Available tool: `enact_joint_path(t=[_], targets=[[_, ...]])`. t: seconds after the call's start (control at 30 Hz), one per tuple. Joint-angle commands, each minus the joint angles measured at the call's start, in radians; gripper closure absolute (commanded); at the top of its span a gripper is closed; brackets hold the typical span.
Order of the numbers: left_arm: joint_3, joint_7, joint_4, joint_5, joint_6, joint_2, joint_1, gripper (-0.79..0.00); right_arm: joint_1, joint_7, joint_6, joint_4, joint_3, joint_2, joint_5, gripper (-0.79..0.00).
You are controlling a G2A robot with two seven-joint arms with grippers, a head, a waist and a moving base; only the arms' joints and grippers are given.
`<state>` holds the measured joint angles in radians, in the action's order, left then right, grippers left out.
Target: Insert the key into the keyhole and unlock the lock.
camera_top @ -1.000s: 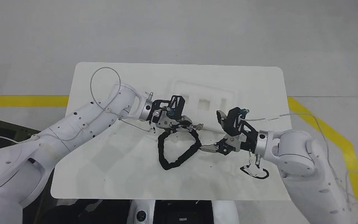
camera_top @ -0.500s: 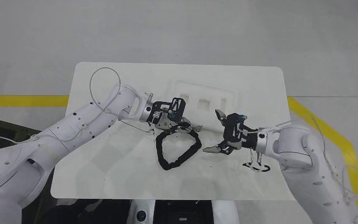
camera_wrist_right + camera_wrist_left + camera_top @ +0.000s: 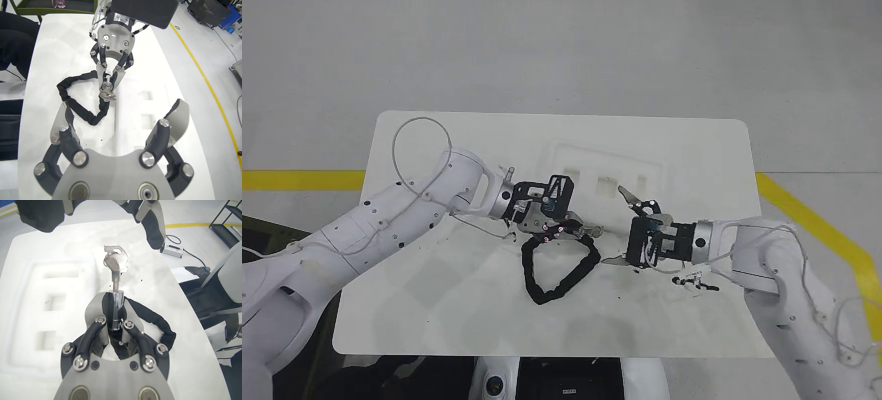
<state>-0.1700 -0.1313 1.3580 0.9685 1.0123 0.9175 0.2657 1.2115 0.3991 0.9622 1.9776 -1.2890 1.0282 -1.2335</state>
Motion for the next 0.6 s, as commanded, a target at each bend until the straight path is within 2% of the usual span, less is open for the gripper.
enact_joint_path(t=[0.0,0.03,0.17,0.23,0.27,0.33,0.4,0.47,0.5,0.57], targets=[[0.0,-0.004,-0.001,0.001,0.0,-0.001,0.003,0.0,0.007,-0.014,0.0,0.01,0.003,-0.002,-0.042,-0.683],[0.0,-0.007,-0.001,0.003,0.0,-0.001,0.004,0.0,0.01,-0.021,-0.003,0.012,0.005,-0.002,-0.056,-0.711],[0.0,-0.019,-0.002,0.007,0.0,-0.003,0.006,0.0,0.013,-0.034,-0.015,0.016,0.018,-0.004,-0.102,-0.683],[0.0,-0.025,-0.003,0.009,0.0,-0.003,0.008,0.0,0.011,-0.044,-0.019,0.019,0.027,-0.004,-0.114,-0.616],[0.0,-0.027,-0.004,0.011,0.0,-0.003,0.008,0.0,0.009,-0.044,-0.015,0.019,0.034,-0.004,-0.12,-0.554],[0.0,-0.033,-0.006,0.013,0.0,-0.004,0.009,0.0,0.002,-0.041,-0.015,0.019,0.045,-0.004,-0.127,-0.563],[0.0,-0.037,-0.007,0.016,0.0,-0.004,0.01,0.0,-0.006,-0.04,-0.016,0.023,0.054,-0.004,-0.131,-0.533],[0.0,-0.04,-0.008,0.017,0.0,-0.005,0.011,0.0,-0.012,-0.033,-0.019,0.029,0.061,-0.004,-0.138,-0.468],[0.0,-0.041,-0.008,0.018,0.0,-0.005,0.012,0.0,-0.015,-0.031,-0.02,0.032,0.065,-0.004,-0.139,-0.391],[0.0,-0.045,-0.009,0.02,0.0,-0.005,0.012,0.0,-0.02,-0.027,-0.022,0.033,0.071,-0.004,-0.138,-0.369]])
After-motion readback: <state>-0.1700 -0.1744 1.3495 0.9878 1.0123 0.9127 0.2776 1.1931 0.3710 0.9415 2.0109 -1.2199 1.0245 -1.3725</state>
